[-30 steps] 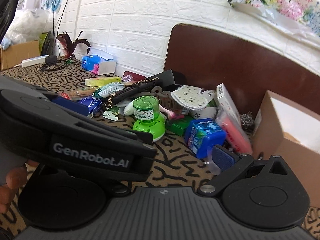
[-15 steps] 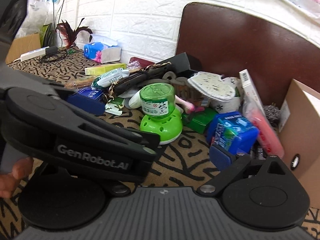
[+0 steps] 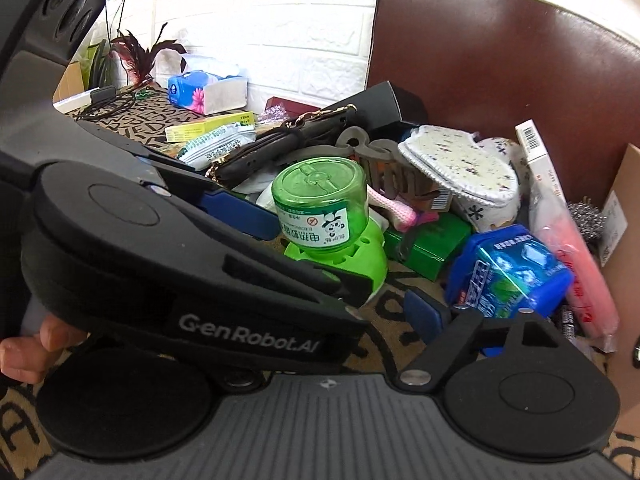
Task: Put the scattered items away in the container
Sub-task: 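Reach the left tool to the green repellent bottle and close on it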
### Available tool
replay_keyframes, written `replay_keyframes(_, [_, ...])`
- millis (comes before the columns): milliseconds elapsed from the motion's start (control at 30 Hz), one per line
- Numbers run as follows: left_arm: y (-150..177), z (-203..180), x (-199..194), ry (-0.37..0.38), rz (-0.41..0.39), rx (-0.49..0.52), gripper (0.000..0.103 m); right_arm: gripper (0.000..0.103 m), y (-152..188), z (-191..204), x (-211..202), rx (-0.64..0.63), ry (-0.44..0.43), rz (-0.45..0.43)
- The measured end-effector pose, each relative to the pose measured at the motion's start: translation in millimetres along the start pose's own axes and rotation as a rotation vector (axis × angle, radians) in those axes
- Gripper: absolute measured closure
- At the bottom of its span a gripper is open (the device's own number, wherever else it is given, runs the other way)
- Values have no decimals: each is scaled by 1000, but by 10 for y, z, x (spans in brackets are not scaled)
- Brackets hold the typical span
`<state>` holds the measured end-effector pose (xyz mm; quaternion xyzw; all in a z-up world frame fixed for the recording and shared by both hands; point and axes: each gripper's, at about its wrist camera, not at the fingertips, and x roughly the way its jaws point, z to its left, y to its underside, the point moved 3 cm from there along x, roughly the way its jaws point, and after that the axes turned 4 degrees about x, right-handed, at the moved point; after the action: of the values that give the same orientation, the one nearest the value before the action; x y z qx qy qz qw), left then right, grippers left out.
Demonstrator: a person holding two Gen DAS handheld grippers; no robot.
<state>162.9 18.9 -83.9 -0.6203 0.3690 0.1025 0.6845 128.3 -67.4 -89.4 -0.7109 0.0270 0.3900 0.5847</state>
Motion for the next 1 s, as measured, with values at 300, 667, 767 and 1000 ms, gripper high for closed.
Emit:
replay_keyframes(300, [-102,109,178,77,27,-74,28,19,-91,-52,147,-2,-1,6])
replay_keyframes(667, [-72,91,142,84,57,-98,39,32,-95,-80,140,28,-33,30])
replay_keyframes(767, [-7,27,54,93,66,-111,39,32,-44,-57,30,27,-41,39])
replay_keyframes(1000, [229,-333,-229,118,76,-123,39,32,200,-2,-413,37,-32,65])
